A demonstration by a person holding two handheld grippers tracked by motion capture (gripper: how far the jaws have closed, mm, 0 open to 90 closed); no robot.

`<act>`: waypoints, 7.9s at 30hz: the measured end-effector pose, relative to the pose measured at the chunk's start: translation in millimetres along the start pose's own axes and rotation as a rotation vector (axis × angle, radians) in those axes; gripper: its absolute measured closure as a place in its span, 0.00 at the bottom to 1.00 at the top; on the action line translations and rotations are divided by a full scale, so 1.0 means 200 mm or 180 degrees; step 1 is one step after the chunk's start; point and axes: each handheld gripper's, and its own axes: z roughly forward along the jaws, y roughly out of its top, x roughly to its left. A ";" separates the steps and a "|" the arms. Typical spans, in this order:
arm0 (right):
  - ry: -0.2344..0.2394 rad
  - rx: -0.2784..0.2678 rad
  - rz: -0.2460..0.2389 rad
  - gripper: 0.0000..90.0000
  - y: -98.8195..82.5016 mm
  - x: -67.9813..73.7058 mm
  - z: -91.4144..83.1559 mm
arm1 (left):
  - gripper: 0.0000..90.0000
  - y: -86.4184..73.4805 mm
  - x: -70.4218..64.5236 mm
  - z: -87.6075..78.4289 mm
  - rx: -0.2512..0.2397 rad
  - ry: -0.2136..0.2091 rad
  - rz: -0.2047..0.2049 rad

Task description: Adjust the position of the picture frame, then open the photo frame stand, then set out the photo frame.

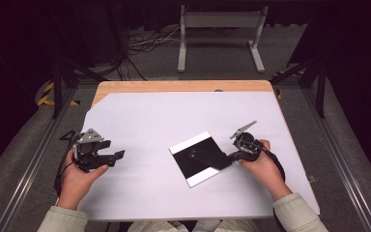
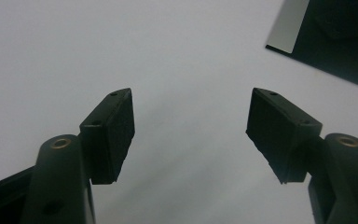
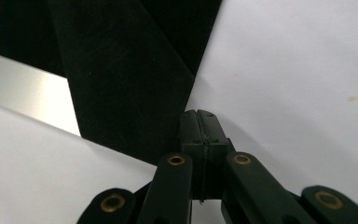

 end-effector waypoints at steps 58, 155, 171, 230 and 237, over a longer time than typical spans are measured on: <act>0.0259 -0.0619 -0.0281 0.72 0.04 0.36 -0.20 | 0.36 0.01 -0.02 0.01 0.0020 -0.0015 0.0052; 0.0030 -0.0421 -0.0904 1.00 0.15 0.60 -0.24 | 0.36 0.00 -0.02 0.01 0.0025 -0.0011 0.0050; 0.0078 -0.0352 -0.0833 0.93 0.11 0.57 -0.28 | 0.36 0.00 -0.01 0.01 0.0032 -0.0011 0.0060; 0.0628 0.0098 0.0086 0.57 0.60 0.33 -0.13 | 0.36 -0.05 0.00 -0.04 0.0008 0.0063 -0.0037; 0.0677 0.0286 0.0192 0.55 0.60 0.31 -0.07 | 0.36 -0.05 0.00 -0.03 0.0010 0.0059 -0.0024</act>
